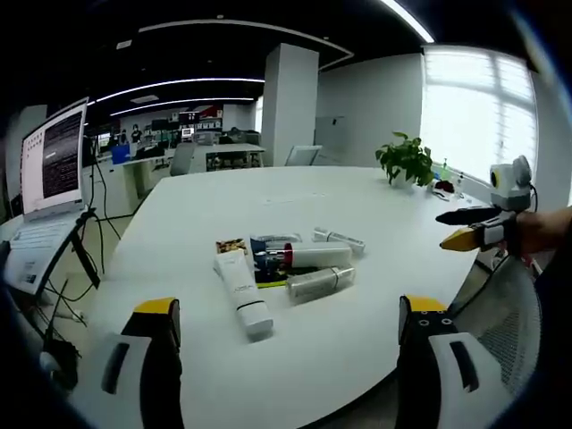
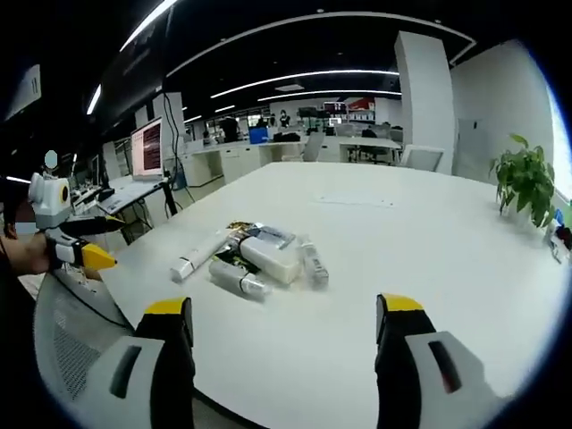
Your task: Arrange the skincare products in the storage area until every visible bottle or jar stands upright without overlapping.
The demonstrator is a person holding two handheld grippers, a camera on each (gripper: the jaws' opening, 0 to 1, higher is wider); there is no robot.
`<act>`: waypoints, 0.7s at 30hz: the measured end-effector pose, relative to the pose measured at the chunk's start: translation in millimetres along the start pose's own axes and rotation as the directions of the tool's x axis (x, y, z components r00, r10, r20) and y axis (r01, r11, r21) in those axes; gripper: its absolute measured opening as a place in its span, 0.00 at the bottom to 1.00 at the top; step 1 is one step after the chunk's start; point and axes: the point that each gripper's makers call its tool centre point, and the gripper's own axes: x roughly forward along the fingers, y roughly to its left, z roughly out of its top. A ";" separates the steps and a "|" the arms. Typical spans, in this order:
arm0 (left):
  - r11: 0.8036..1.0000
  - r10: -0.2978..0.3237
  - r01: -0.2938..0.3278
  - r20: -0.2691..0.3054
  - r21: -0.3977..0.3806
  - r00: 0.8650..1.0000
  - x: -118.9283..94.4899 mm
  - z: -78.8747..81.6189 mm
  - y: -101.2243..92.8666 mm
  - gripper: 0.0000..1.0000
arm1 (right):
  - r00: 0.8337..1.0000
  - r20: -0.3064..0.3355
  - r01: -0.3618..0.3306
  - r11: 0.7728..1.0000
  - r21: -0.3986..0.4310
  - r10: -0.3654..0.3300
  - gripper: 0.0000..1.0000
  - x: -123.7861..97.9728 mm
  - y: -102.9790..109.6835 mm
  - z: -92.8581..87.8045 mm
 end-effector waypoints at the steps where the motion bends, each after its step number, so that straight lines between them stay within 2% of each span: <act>1: 1.000 -0.001 0.001 0.000 0.000 1.000 0.0 0.1 -0.3 0.94 | 1.000 0.004 -0.004 1.000 -0.010 0.004 0.83 2.2 -1.0 3.4; 4: 1.000 0.000 0.000 -0.001 -0.002 1.000 -0.1 0.2 -0.2 0.94 | 1.000 0.006 -0.024 0.998 -0.049 0.025 0.83 9.4 -1.7 11.2; 7: 1.000 0.003 -0.003 0.004 -0.007 1.000 -0.9 1.5 -0.2 0.94 | 0.997 -0.021 -0.075 0.993 -0.095 0.073 0.83 19.5 3.1 14.3; 11: 1.000 0.003 -0.003 0.003 -0.006 1.000 -0.8 1.3 0.0 0.94 | 0.994 -0.048 -0.106 0.985 -0.137 0.100 0.81 32.7 5.2 17.1; 21: 1.000 -0.001 0.001 -0.009 -0.005 1.000 0.0 -2.0 2.6 0.94 | 0.983 -0.095 -0.171 0.967 -0.187 0.156 0.77 56.0 9.5 19.8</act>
